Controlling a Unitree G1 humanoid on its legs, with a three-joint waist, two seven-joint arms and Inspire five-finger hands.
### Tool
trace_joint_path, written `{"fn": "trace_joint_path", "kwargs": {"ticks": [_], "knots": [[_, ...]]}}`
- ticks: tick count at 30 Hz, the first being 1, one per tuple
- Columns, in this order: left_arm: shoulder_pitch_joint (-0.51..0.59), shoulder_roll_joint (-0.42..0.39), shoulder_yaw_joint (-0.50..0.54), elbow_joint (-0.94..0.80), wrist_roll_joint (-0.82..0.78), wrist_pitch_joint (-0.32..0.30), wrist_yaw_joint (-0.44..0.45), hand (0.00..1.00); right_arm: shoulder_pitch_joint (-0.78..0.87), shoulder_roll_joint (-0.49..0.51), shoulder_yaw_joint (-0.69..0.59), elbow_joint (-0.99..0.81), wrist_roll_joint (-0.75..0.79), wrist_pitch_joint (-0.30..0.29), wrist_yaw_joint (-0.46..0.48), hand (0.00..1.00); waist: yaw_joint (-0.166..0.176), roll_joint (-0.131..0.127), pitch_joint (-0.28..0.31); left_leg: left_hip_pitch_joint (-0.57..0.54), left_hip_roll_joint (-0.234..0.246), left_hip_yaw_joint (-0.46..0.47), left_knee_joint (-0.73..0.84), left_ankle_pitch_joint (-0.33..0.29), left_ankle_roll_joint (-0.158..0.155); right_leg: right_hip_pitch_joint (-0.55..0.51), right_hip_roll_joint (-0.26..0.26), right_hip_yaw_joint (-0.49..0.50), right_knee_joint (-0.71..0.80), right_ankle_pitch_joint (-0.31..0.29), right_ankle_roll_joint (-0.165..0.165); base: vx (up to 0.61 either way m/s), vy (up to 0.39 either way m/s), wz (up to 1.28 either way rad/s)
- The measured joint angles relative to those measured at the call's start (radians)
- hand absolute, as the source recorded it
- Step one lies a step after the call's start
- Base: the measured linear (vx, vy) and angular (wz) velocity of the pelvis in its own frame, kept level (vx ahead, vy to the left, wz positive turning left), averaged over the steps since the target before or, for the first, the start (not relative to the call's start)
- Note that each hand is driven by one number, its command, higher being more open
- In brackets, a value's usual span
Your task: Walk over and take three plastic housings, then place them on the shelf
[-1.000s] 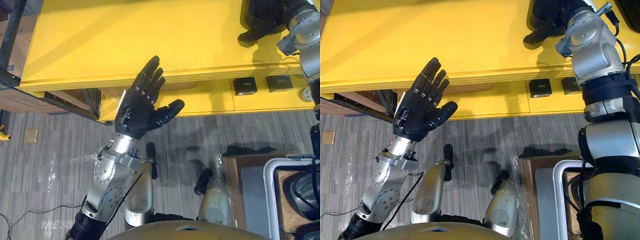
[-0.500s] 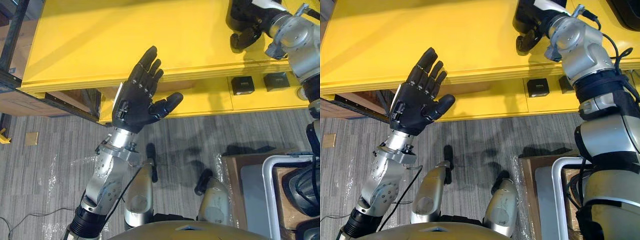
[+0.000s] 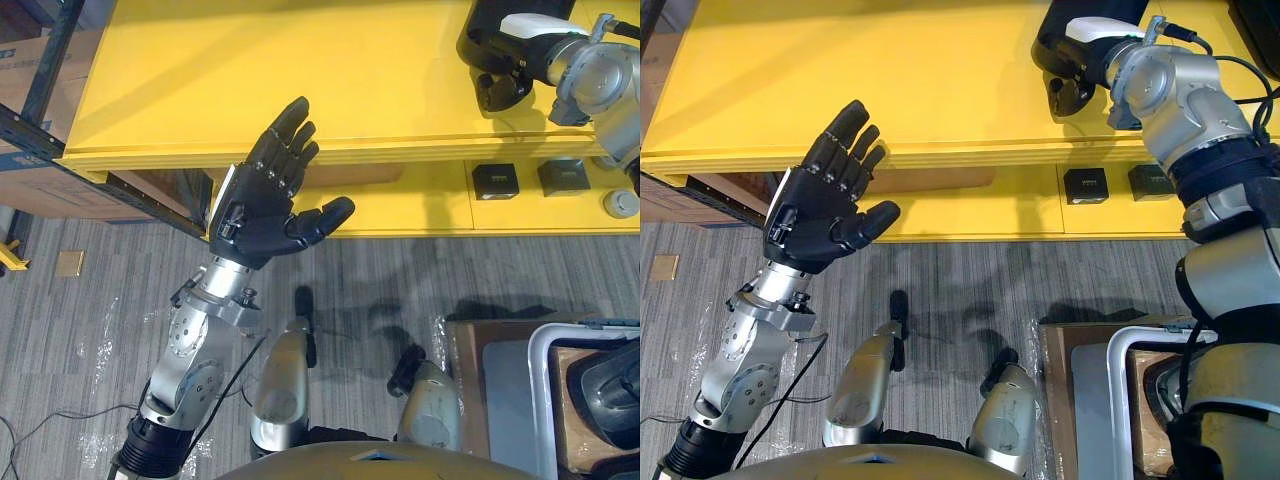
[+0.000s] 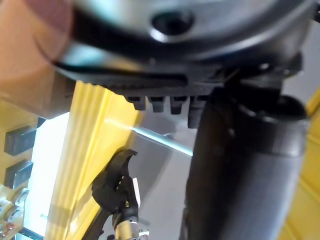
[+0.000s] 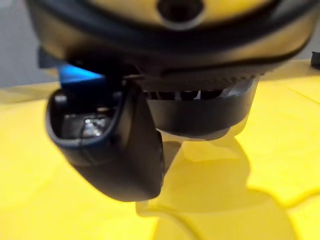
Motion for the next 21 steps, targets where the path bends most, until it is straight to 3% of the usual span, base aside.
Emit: {"fn": "trace_joint_path", "kwargs": {"ticks": [13, 15, 21], "knots": [[0.009, 0.027, 0.001, 0.001, 0.0, -0.001, -0.014, 1.0, -0.033, -0.039, -0.007, 0.011, -0.085, 0.0, -0.031, 0.0, 0.013, 0.003, -0.002, 0.004, 0.004, 0.005, -0.006, 0.0, 0.001, 0.008, 0.012, 0.003, -0.032, 0.021, 0.008, 0.0, -0.003, -0.01], [0.013, 0.029, 0.001, 0.001, -0.001, -0.004, -0.014, 1.0, -0.017, -0.05, -0.011, 0.002, -0.085, -0.029, -0.047, 0.0, 0.013, 0.003, -0.002, 0.006, 0.004, 0.008, -0.013, 0.001, 0.001, 0.008, 0.014, 0.005, -0.04, 0.022, 0.002, -0.01, -0.011, -0.04], [0.019, 0.045, 0.001, 0.004, -0.003, -0.013, -0.013, 1.0, 0.011, -0.056, -0.04, -0.005, -0.107, -0.045, -0.053, 0.0, 0.013, 0.002, -0.001, 0.013, 0.003, 0.017, -0.017, 0.001, 0.002, 0.014, 0.016, 0.01, -0.058, 0.033, 0.006, 0.0, -0.002, -0.02]]}}
